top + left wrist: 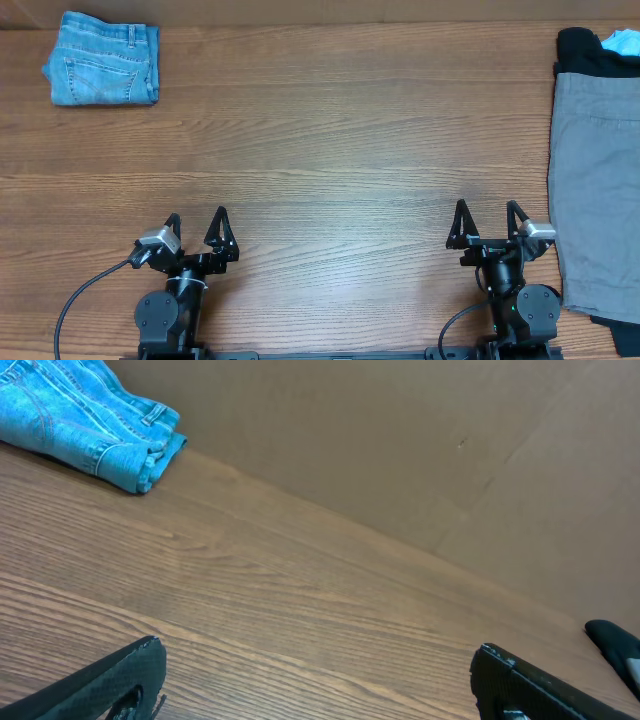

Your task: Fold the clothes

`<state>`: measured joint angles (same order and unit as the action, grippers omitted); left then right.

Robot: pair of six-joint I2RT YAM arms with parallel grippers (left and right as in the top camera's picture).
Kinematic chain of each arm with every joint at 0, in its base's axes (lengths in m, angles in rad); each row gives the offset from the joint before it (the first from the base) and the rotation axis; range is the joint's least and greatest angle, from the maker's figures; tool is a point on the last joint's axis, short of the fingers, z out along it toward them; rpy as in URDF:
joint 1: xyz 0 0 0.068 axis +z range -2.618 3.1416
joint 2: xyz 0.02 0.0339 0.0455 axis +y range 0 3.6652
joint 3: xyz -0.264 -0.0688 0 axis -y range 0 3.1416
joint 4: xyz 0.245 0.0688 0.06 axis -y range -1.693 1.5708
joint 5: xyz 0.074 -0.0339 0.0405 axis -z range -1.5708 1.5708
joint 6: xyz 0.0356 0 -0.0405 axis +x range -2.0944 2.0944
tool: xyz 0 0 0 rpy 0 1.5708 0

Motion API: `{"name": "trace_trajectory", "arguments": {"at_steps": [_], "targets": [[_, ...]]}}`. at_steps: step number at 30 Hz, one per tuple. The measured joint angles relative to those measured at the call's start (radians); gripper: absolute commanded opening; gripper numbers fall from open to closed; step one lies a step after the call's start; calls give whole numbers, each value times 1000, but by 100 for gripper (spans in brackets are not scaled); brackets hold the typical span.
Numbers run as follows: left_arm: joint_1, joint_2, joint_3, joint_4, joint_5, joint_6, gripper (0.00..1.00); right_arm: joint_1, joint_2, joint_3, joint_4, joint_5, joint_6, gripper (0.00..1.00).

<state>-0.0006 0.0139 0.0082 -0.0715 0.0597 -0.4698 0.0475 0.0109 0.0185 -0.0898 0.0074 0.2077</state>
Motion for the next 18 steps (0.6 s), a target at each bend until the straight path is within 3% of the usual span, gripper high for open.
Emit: {"name": "trace_trajectory", "arguments": {"at_steps": [18], "targets": [[0, 0, 0, 0, 0, 0, 100, 0, 0, 0, 29, -21, 21, 100]]}}
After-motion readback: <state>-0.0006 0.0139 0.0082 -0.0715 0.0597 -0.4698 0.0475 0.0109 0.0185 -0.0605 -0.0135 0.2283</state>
